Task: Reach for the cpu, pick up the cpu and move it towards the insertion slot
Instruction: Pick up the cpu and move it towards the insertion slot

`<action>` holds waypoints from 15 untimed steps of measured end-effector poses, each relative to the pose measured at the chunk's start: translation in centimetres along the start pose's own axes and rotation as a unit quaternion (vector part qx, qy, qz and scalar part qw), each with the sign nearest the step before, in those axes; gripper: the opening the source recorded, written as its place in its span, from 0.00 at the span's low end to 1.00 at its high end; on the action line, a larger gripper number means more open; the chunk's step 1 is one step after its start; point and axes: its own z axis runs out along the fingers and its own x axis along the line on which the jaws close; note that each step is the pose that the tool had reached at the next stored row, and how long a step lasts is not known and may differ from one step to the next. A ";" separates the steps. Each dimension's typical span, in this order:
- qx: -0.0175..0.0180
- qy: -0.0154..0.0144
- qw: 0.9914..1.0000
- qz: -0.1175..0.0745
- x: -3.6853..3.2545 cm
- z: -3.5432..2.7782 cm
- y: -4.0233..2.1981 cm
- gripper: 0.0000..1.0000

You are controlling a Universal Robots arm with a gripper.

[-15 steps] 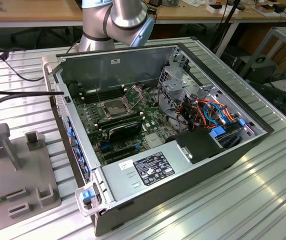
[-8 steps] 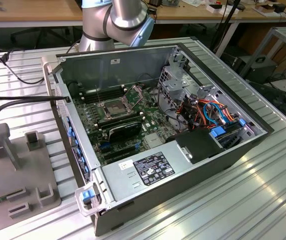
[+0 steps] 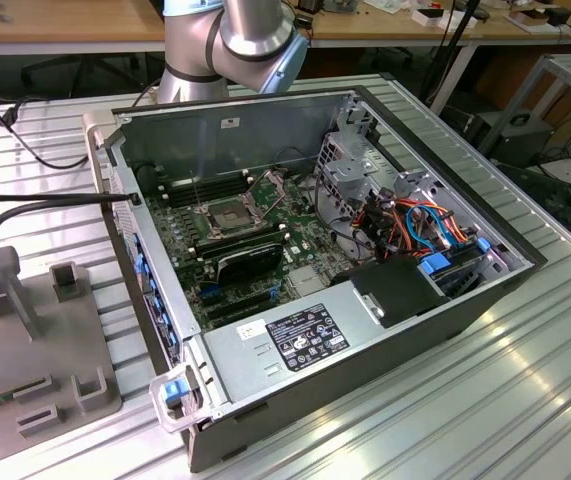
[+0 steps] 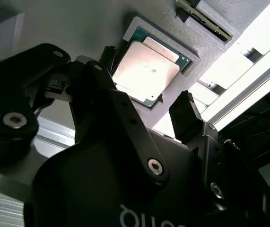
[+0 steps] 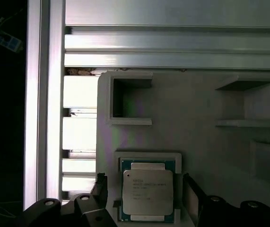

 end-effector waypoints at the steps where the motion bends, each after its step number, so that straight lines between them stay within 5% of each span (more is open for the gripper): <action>1: 0.000 0.000 1.000 0.000 0.00 0.01 0.00 0.74; 15: 0.001 0.000 1.000 0.000 -0.01 0.69 -0.03 0.74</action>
